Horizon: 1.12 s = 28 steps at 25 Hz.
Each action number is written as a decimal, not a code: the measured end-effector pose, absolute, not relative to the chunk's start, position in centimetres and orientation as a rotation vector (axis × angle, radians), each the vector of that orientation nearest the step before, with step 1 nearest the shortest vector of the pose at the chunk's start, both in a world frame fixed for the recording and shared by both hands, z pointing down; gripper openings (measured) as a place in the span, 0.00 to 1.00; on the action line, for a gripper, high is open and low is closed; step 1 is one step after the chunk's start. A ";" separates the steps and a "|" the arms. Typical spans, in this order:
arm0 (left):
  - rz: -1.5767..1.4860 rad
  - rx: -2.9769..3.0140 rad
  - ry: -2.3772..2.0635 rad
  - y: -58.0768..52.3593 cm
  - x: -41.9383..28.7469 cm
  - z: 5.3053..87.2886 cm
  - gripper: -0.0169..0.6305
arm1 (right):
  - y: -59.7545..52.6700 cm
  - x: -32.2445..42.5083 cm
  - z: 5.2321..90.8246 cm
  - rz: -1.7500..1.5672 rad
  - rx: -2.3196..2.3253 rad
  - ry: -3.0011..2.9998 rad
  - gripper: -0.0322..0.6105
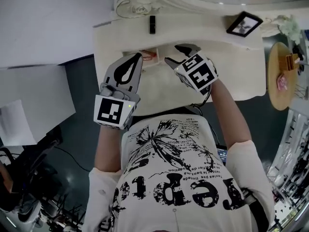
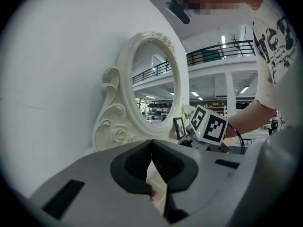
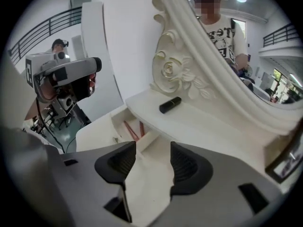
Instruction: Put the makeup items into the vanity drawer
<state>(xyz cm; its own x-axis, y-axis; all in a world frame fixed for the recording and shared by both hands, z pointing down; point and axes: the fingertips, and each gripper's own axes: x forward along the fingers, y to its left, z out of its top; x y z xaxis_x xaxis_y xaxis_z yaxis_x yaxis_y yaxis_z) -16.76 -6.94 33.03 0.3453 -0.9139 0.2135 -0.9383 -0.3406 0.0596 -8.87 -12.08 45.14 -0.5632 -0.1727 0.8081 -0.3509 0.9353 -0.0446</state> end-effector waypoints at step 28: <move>0.327 2.588 -1.211 -15.6 0.4 40.8 0.05 | -15.7 10.0 56.4 0.533 0.693 -1.926 0.33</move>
